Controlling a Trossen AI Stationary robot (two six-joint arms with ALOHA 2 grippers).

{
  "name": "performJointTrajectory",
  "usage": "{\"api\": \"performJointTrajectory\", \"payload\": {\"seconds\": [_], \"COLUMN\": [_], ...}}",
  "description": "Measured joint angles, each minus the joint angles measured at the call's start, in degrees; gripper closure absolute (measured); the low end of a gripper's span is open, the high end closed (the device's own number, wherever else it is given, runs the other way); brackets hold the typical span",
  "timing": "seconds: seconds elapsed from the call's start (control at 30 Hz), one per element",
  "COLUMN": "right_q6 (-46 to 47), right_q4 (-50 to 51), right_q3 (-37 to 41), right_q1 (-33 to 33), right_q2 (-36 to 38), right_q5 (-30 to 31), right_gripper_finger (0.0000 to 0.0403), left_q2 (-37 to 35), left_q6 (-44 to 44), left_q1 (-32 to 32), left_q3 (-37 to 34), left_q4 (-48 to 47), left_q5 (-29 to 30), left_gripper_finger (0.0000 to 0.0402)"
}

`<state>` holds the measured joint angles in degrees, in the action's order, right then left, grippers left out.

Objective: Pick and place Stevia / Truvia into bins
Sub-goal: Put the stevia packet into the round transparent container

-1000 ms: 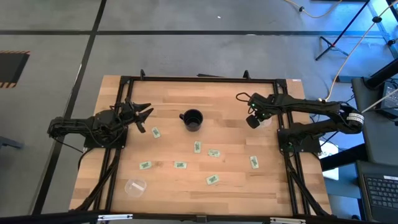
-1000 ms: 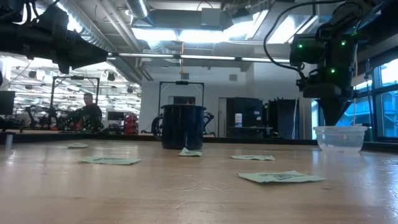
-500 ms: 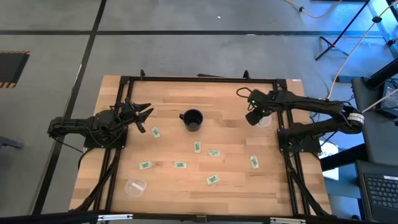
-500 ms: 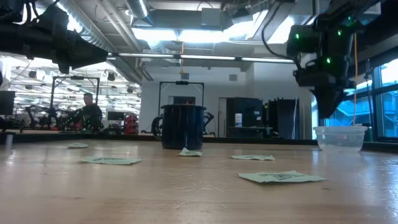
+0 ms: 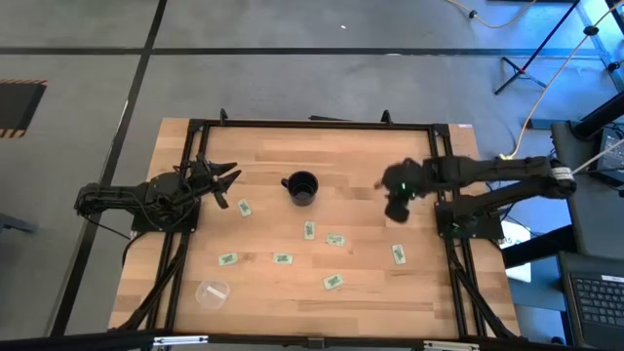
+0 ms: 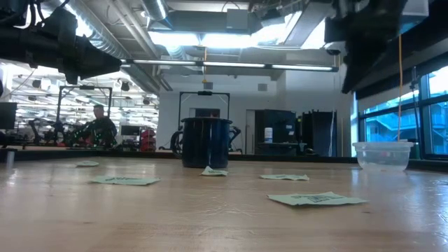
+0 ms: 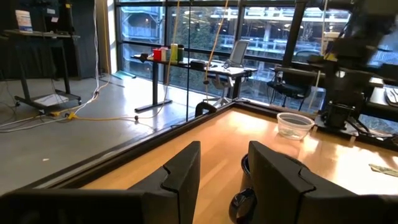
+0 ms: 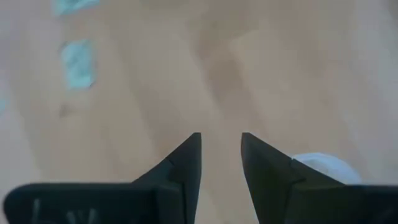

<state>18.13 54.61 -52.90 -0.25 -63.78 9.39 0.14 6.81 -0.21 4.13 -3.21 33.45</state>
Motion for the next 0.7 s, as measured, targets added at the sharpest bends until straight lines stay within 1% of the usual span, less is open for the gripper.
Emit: {"api": "performJointTrajectory", "payload": {"seconds": [0.2,0.3,0.4,0.53,0.63,0.7], "right_q6": [5.8,10.4,14.7,19.8,24.9,27.7], "right_q4": [0.8,2.2,3.9,5.1,6.6,10.3], "right_q3": [0.0,0.0,0.0,-0.9,-5.3,-9.2], "right_q1": [16.3,23.1,28.5,34.2,38.3,41.3], "right_q2": [-2.7,-4.9,-7.8,-13.3,-18.7,-22.3], "right_q5": [1.5,1.6,1.6,0.2,-1.9,-1.9], "right_gripper_finger": [0.0304,0.0317,0.033,0.0348,0.0361,0.037], "left_q2": [0.0,0.0,0.0,0.0,0.0,0.0], "left_q6": [0.1,2.5,4.9,5.1,5.4,5.5], "left_q1": [0.0,0.0,0.0,0.0,0.0,0.0], "left_q3": [0.0,0.0,0.0,0.0,0.0,0.0], "left_q4": [-0.2,-1.2,-2.1,-2.2,-2.2,-2.2], "left_q5": [0.0,-0.1,-0.1,0.0,0.0,0.0], "left_gripper_finger": [0.0272,0.0272,0.0272,0.0272,0.0272,0.0272]}}
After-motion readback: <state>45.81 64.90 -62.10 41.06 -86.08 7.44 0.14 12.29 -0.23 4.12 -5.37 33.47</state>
